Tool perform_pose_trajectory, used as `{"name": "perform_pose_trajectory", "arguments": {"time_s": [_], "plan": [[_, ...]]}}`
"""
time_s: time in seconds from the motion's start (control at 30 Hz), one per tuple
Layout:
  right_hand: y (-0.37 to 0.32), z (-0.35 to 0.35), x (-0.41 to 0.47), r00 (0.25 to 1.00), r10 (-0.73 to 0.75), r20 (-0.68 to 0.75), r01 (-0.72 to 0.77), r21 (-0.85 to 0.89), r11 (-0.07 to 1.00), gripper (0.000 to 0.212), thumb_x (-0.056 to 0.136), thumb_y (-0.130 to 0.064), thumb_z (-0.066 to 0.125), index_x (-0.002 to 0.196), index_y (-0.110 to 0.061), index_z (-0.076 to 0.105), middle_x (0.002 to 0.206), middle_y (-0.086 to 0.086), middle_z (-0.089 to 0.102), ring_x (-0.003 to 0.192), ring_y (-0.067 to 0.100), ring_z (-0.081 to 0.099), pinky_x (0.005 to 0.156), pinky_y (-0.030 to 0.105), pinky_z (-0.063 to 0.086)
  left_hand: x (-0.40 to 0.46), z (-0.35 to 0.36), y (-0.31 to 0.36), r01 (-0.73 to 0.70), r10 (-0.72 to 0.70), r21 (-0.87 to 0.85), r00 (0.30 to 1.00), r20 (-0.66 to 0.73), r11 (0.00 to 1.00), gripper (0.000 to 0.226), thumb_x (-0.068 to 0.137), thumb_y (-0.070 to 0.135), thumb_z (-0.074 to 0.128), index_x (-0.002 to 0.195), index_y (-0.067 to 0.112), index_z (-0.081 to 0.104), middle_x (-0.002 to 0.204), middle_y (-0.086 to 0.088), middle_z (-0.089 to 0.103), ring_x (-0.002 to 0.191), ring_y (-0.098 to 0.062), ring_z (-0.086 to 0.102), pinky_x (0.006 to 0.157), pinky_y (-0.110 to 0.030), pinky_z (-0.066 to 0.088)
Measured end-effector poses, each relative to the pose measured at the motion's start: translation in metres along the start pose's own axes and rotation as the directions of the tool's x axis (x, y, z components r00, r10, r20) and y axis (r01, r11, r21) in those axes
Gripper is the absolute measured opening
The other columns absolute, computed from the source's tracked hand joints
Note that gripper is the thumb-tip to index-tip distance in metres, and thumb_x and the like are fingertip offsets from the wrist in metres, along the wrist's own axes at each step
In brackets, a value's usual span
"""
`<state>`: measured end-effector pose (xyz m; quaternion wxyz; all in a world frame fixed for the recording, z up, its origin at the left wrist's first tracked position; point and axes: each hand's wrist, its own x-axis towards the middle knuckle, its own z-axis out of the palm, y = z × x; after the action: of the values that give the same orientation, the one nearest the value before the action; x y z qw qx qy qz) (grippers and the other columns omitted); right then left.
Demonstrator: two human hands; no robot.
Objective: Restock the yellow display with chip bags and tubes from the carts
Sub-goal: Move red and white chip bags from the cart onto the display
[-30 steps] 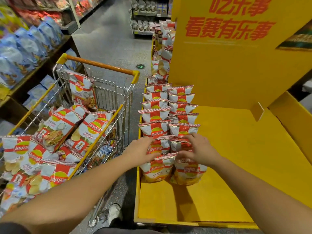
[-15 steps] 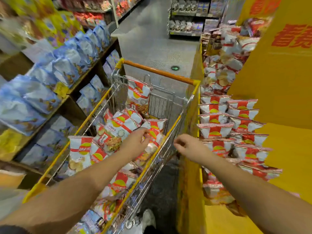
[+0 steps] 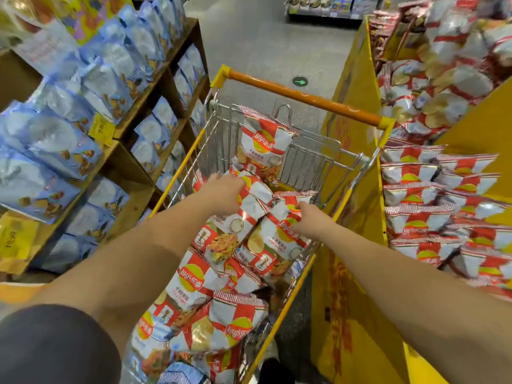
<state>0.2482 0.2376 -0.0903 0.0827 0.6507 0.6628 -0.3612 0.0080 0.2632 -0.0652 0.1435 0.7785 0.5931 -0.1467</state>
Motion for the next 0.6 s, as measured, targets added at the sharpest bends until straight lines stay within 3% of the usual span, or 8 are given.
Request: {"name": "perform_pose_trajectory", "arguments": {"time_s": [0.1, 0.17, 0.3, 0.4, 0.47, 0.6], "plan": [[-0.007, 0.008, 0.012, 0.996, 0.027, 0.086, -0.026, -0.014, 1.0, 0.094, 0.085, -0.03, 0.07, 0.155, -0.019, 0.008, 0.138, 0.01, 0.051, 0.082, 0.019, 0.061, 0.052, 0.026, 0.045, 0.01, 0.001, -0.004, -0.027, 0.026, 0.015, 0.996, 0.084, 1.0, 0.032, 0.077, 0.022, 0.056, 0.107, 0.023, 0.046, 0.098, 0.001, 0.049, 0.103, -0.024, 0.049, 0.111, -0.049, 0.021], [-0.009, 0.012, 0.018, 0.989, 0.063, 0.137, -0.055, -0.063, 0.997, 0.1, 0.083, -0.031, 0.071, 0.155, -0.021, 0.002, 0.136, 0.012, 0.053, 0.087, 0.022, 0.061, 0.061, 0.03, 0.05, 0.013, 0.0, -0.006, -0.064, 0.056, 0.063, 0.991, 0.122, 0.996, 0.04, 0.077, 0.026, 0.057, 0.115, 0.023, 0.046, 0.103, 0.001, 0.054, 0.109, -0.024, 0.05, 0.113, -0.052, 0.017], [-0.009, 0.009, 0.016, 0.975, 0.044, 0.216, -0.03, -0.068, 0.997, 0.1, 0.081, -0.039, 0.075, 0.155, -0.018, 0.011, 0.14, 0.009, 0.053, 0.111, 0.023, 0.059, 0.083, 0.03, 0.048, 0.006, -0.019, -0.008, -0.196, 0.155, 0.246, 0.972, 0.178, 0.949, 0.05, 0.081, 0.035, 0.062, 0.126, 0.021, 0.046, 0.115, -0.001, 0.05, 0.118, -0.024, 0.042, 0.107, -0.049, 0.025], [-0.012, 0.001, 0.008, 0.957, 0.008, 0.291, 0.026, -0.11, 0.994, 0.1, 0.079, -0.053, 0.073, 0.154, -0.015, 0.019, 0.153, 0.007, 0.036, 0.137, 0.026, 0.039, 0.108, 0.034, 0.034, -0.004, -0.034, -0.014, -0.266, 0.187, 0.312, 0.947, 0.261, 0.912, 0.031, 0.081, 0.039, 0.059, 0.107, 0.022, 0.055, 0.107, -0.002, 0.053, 0.114, -0.025, 0.045, 0.101, -0.046, 0.031], [-0.016, -0.002, 0.001, 0.948, -0.037, 0.315, 0.084, -0.136, 0.987, 0.097, 0.077, -0.059, 0.071, 0.151, -0.014, 0.029, 0.153, 0.006, 0.036, 0.138, 0.026, 0.037, 0.11, 0.034, 0.032, -0.01, -0.04, -0.017, -0.302, 0.204, 0.364, 0.937, 0.285, 0.881, 0.03, 0.083, 0.043, 0.058, 0.103, 0.022, 0.058, 0.105, -0.001, 0.051, 0.111, -0.024, 0.044, 0.097, -0.043, 0.032], [-0.022, 0.0, -0.015, 0.925, -0.117, 0.362, 0.141, -0.04, 0.989, 0.09, 0.08, -0.046, 0.074, 0.15, -0.017, 0.027, 0.147, 0.001, 0.042, 0.13, 0.024, 0.044, 0.104, 0.031, 0.037, -0.026, -0.042, -0.018, -0.3, 0.159, 0.406, 0.925, 0.345, 0.863, 0.054, 0.084, 0.048, 0.06, 0.131, 0.024, 0.051, 0.122, -0.004, 0.049, 0.117, -0.027, 0.042, 0.102, -0.043, 0.034]]}}
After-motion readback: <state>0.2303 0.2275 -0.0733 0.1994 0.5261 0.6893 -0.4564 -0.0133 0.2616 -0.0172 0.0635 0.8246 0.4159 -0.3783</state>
